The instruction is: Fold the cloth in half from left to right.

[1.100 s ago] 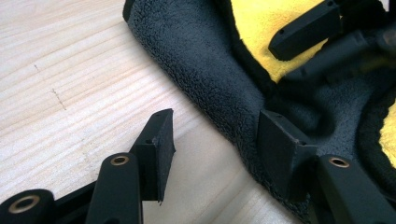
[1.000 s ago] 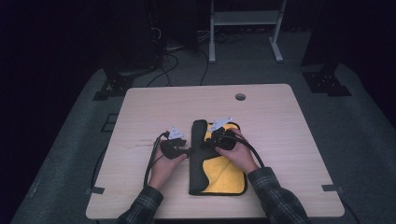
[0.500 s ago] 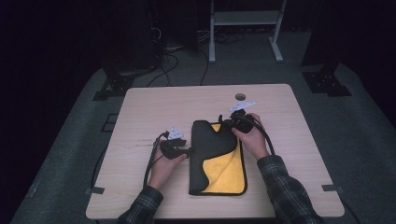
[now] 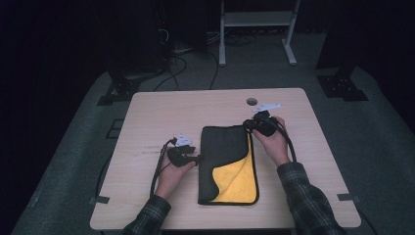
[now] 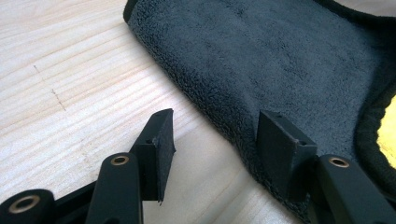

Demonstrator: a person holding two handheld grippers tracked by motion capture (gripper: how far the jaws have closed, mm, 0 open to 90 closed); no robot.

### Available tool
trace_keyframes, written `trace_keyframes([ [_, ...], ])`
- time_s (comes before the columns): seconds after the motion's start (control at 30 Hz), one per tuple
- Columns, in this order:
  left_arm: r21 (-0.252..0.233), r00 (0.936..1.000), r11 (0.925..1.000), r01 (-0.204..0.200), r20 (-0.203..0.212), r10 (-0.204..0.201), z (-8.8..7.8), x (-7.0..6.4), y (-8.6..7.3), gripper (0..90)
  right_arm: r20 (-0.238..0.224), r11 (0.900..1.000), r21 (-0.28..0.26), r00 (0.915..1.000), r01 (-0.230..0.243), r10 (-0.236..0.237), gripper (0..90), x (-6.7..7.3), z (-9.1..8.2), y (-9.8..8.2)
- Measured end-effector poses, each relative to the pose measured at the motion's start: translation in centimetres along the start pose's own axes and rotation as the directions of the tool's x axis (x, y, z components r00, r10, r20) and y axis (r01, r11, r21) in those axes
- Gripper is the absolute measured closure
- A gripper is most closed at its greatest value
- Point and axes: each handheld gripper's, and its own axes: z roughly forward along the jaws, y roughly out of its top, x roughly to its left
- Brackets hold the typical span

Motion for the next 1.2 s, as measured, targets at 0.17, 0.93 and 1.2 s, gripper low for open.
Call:
trace_keyframes([
  [0.17, -0.004, 1.0, 1.0, 0.006, -0.004, -0.006, 0.0, -0.1, 0.0, 45.4, -0.128, 0.999, -0.028, 0.991, 0.037, -0.04, 63.4, 2.4, -1.9, -0.9],
  [0.93, -0.002, 1.0, 1.0, 0.002, -0.004, -0.002, 0.1, -0.1, 0.0, 44.8, -0.451, 0.936, 0.027, 0.8395, 0.352, -0.303, 74.4, 14.0, 0.2, -4.6],
  [1.2, 0.0, 1.0, 1.0, 0.001, -0.005, -0.001, 0.1, -0.1, 0.0, 44.8, -0.461, 0.952, 0.028, 0.8491, 0.305, -0.258, 83.4, 13.7, -0.3, -4.8],
])
